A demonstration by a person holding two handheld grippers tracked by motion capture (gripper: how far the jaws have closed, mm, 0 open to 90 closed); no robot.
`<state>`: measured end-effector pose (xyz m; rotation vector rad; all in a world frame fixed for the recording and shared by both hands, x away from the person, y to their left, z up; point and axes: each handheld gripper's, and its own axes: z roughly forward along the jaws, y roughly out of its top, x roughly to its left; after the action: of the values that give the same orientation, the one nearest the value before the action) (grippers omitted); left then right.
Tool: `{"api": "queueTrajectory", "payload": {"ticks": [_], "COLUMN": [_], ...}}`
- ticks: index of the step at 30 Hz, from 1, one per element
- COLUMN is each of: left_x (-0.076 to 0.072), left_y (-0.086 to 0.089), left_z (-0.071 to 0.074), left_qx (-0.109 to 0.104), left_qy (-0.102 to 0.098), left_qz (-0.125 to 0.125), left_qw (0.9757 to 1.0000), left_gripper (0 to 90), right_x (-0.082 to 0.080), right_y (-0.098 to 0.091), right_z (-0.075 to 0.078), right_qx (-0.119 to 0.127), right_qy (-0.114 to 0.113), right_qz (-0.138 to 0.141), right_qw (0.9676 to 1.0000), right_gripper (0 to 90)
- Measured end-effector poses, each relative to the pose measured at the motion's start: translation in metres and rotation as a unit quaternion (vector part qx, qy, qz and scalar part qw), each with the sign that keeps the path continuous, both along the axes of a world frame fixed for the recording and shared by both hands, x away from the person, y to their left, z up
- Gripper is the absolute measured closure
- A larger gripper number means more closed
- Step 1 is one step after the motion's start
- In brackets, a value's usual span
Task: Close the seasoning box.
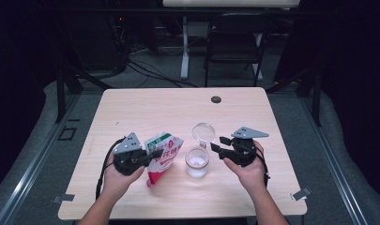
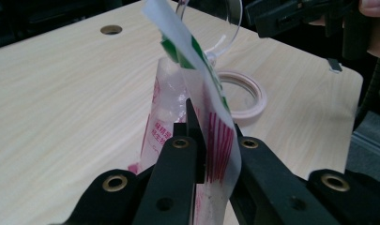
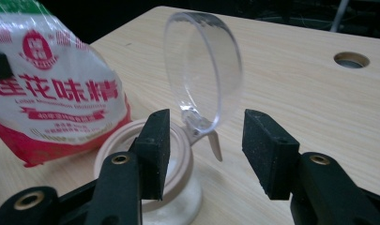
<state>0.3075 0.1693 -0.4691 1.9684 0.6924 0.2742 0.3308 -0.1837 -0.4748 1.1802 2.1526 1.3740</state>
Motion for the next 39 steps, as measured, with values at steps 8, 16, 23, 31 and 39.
{"api": "queueTrajectory", "payload": {"ticks": [8, 16, 23, 31, 39], "left_x": [-0.004, -0.005, -0.009, -0.014, -0.019], "left_y": [0.004, 0.004, 0.001, 0.0, 0.002], "left_z": [-0.024, -0.028, -0.029, -0.03, -0.033], "left_qx": [-0.016, -0.026, -0.026, -0.023, -0.022], "left_qy": [0.034, 0.035, 0.034, 0.029, 0.028], "left_qz": [-0.001, 0.003, 0.002, 0.003, 0.013], "left_qw": [0.9993, 0.999, 0.9991, 0.9993, 0.9993], "left_gripper": [90.0, 89.7, 89.2, 87.7, 86.2], "right_x": [-0.011, -0.018, -0.019, -0.011, -0.008], "right_y": [0.02, 0.053, 0.078, 0.093, 0.107], "right_z": [0.01, 0.004, -0.004, -0.011, -0.017], "right_qx": [0.005, 0.011, -0.014, -0.02, -0.037], "right_qy": [-0.016, -0.002, -0.003, 0.006, 0.011], "right_qz": [0.053, 0.125, 0.159, 0.174, 0.188], "right_qw": [0.9985, 0.992, 0.9872, 0.9845, 0.9814], "right_gripper": [51.0, 53.4, 55.5, 53.4, 59.5]}}
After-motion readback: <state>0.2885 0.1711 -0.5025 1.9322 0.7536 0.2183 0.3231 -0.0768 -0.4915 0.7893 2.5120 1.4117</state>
